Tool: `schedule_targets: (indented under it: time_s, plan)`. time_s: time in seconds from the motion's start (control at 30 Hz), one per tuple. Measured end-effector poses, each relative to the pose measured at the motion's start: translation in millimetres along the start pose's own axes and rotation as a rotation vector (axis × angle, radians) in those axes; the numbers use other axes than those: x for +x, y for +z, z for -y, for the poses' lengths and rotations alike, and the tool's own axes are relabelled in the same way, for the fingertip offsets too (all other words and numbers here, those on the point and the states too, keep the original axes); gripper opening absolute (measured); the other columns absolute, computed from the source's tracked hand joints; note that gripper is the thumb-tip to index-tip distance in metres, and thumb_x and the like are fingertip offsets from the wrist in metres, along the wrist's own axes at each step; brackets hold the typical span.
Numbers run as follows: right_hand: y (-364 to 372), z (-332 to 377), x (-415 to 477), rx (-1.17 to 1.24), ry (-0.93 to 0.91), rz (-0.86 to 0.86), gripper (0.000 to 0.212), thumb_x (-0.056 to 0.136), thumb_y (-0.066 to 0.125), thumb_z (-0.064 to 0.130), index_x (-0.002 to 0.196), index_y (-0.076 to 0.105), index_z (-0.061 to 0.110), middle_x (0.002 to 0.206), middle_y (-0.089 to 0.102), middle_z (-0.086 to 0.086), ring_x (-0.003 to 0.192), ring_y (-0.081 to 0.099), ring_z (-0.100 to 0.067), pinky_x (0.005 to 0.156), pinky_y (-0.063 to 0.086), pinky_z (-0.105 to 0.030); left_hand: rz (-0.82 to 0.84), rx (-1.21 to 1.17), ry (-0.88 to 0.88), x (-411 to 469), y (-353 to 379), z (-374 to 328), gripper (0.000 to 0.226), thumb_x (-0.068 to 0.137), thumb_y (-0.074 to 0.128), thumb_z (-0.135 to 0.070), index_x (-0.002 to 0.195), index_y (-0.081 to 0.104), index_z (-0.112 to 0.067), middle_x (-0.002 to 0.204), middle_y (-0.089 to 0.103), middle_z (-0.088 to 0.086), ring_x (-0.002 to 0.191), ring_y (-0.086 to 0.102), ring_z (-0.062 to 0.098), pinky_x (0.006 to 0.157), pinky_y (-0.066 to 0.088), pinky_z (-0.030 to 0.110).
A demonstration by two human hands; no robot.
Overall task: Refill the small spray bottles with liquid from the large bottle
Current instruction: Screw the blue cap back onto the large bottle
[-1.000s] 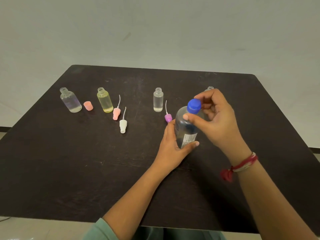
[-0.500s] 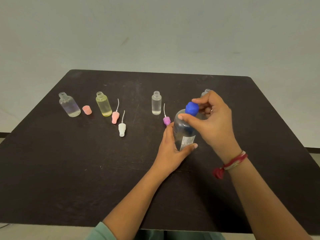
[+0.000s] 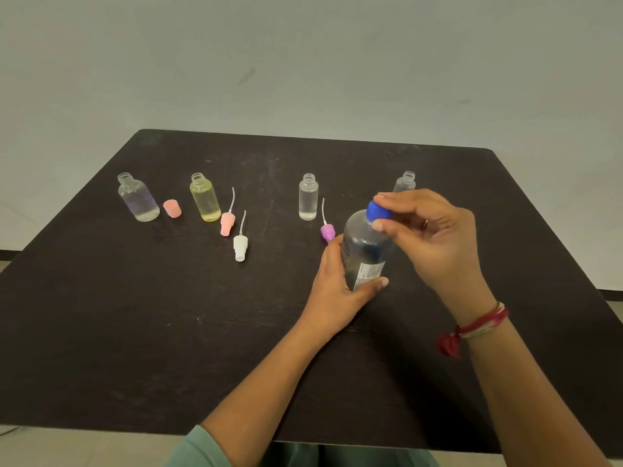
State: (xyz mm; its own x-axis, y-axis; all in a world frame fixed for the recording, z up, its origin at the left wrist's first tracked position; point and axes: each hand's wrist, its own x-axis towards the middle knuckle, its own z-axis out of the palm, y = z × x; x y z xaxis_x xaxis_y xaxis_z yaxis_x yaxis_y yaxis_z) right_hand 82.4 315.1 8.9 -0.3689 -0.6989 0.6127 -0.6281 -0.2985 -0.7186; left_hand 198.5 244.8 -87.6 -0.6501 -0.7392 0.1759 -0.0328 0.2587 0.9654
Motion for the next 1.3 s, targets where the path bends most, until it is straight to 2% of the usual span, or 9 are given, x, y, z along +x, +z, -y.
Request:
schedule_targets:
  time_s: [0.17,0.33,0.43,0.6,0.83,0.93,1.07,1.17,1.3]
  plan:
    - [16,4,-3,-0.107,0.036,-0.147,0.024,0.073,0.081,0.008,0.081,0.058,0.010,0.075,0.052,0.014,0.068,0.054,-0.002,0.067,0.045,-0.013,0.010,-0.013,0.007,0,1,0,0.074,0.077,0.080,-0.027,0.134,0.034,-0.035,0.134,0.047,-0.006,0.121,0.046,-0.003,0.096,0.039,0.011]
    - [14,11,-2,-0.178,0.042,-0.159,0.038,0.067,0.086,0.023,0.084,0.053,0.016,0.100,0.043,0.014,0.088,0.055,0.004,0.071,0.046,-0.006,0.008,0.001,0.031,0,2,0,0.076,0.077,0.080,-0.032,0.133,0.031,-0.048,0.137,0.046,-0.006,0.126,0.046,0.001,0.103,0.041,0.024]
    - [9,15,-3,-0.132,0.040,-0.069,0.025,0.074,0.078,0.020,0.089,0.059,0.013,0.119,0.049,0.012,0.106,0.058,-0.001,0.082,0.051,-0.013,0.020,-0.001,0.025,0,2,-1,0.075,0.076,0.079,-0.033,0.132,0.031,-0.048,0.138,0.046,-0.006,0.127,0.046,0.002,0.104,0.042,0.029]
    - [0,18,1,-0.049,0.092,0.033,0.019,0.082,0.071,0.001,0.095,0.063,0.013,0.102,0.067,0.006,0.099,0.067,-0.006,0.085,0.056,-0.025,0.018,-0.001,0.003,0,3,1,0.075,0.074,0.079,-0.035,0.134,0.034,-0.038,0.136,0.047,-0.006,0.126,0.047,0.004,0.105,0.042,0.032]
    - [8,15,6,-0.192,0.122,-0.069,0.057,0.069,0.085,0.027,0.108,0.044,0.025,0.084,0.055,0.008,0.078,0.058,-0.005,0.069,0.045,-0.009,0.016,0.044,-0.006,0,1,-1,0.076,0.077,0.079,-0.033,0.121,0.025,-0.062,0.138,0.043,-0.011,0.125,0.042,-0.006,0.094,0.034,0.008]
    - [10,4,-6,-0.122,0.224,-0.029,0.096,0.060,0.087,0.043,0.136,0.029,0.036,0.105,0.050,0.003,0.093,0.053,-0.003,0.076,0.045,-0.011,-0.010,0.050,0.024,-1,2,0,0.077,0.075,0.078,-0.037,0.122,0.024,-0.066,0.139,0.044,-0.009,0.127,0.043,-0.004,0.099,0.036,0.011]
    - [14,-12,-34,0.018,0.369,0.096,0.119,0.054,0.086,0.048,0.149,0.016,0.034,0.137,0.043,0.007,0.123,0.047,-0.004,0.098,0.043,-0.017,0.032,0.058,0.031,1,4,1,0.071,0.075,0.078,-0.030,0.135,0.039,-0.031,0.133,0.046,-0.004,0.123,0.047,-0.001,0.098,0.048,0.024]
    - [18,-17,-46,0.007,0.379,0.045,0.093,0.063,0.089,0.023,0.137,0.033,0.028,0.125,0.051,0.017,0.113,0.052,0.005,0.089,0.044,-0.009,0.084,0.103,0.055,-4,4,-3,0.074,0.075,0.080,-0.019,0.136,0.038,-0.017,0.134,0.036,-0.003,0.118,0.036,-0.019,0.094,0.038,0.005]
    - [9,-21,-47,-0.022,0.403,-0.079,0.078,0.060,0.090,0.019,0.117,0.040,0.033,0.114,0.057,0.014,0.104,0.058,0.000,0.083,0.050,-0.016,0.111,0.098,0.021,-6,5,-3,0.097,0.068,0.085,-0.030,0.145,0.028,-0.020,0.142,0.032,-0.008,0.132,0.031,-0.007,0.104,0.031,0.009]
